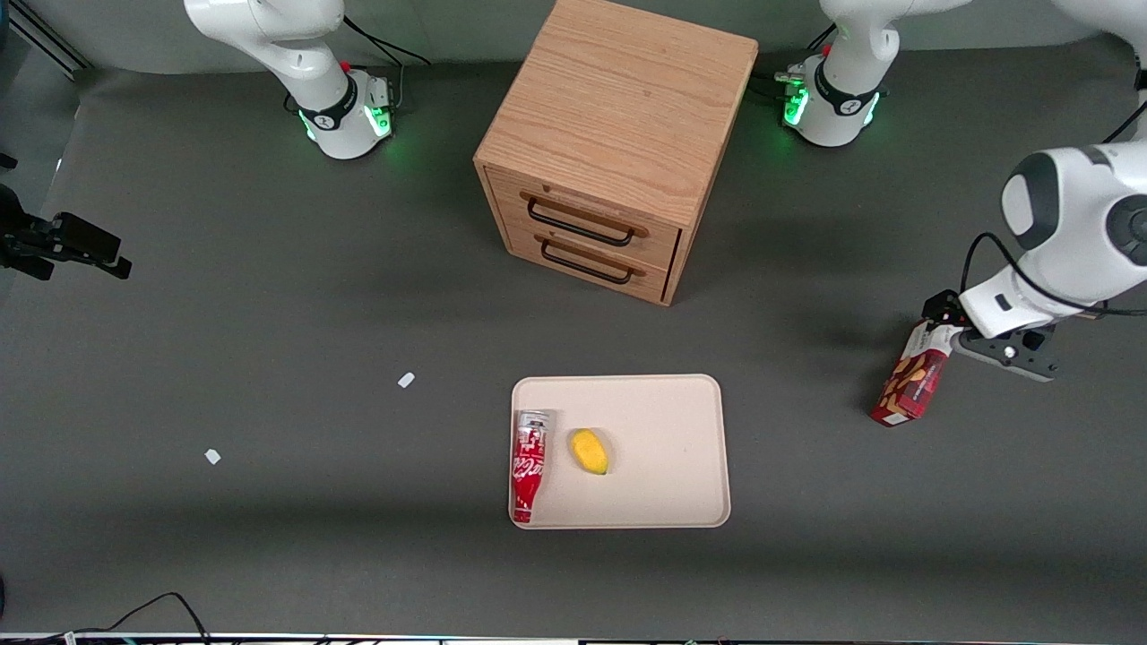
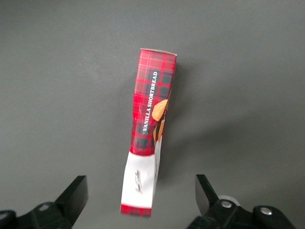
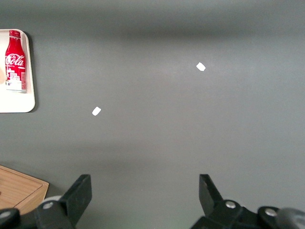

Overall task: Place red cookie box on tray
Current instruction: 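Close the left gripper on the end of the cookie box, then lift the cookie box and carry it over the cream tray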

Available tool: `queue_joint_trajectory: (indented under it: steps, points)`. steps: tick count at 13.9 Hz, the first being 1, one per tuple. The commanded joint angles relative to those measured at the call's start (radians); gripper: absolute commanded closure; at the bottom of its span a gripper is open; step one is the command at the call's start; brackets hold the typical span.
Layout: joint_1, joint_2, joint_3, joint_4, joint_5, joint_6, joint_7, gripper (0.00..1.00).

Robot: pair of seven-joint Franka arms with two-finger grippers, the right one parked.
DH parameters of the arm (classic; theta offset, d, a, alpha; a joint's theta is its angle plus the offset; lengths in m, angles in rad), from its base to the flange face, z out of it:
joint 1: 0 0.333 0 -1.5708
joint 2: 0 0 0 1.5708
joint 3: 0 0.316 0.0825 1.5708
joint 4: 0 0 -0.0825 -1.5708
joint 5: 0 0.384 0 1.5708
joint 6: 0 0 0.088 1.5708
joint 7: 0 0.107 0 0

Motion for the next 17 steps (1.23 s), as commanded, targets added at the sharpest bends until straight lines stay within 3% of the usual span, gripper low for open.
queue_joint_trajectory:
  steps: [1,7,8,11,13,15,17]
  points:
    - [-0.018,0.063,0.013,-0.026,0.052,0.12,0.03,0.0]
    - [-0.047,0.182,0.056,-0.032,0.066,0.277,0.044,0.0]
    - [-0.047,0.189,0.056,-0.032,0.063,0.279,0.043,0.09]
    - [-0.048,0.19,0.056,-0.031,0.053,0.262,0.035,0.72]
    - [-0.048,0.189,0.056,-0.031,0.047,0.255,0.033,1.0]
    - [-0.047,0.183,0.056,-0.029,0.034,0.244,0.03,1.0]
    - [-0.047,0.177,0.056,-0.017,-0.037,0.181,0.027,1.0]
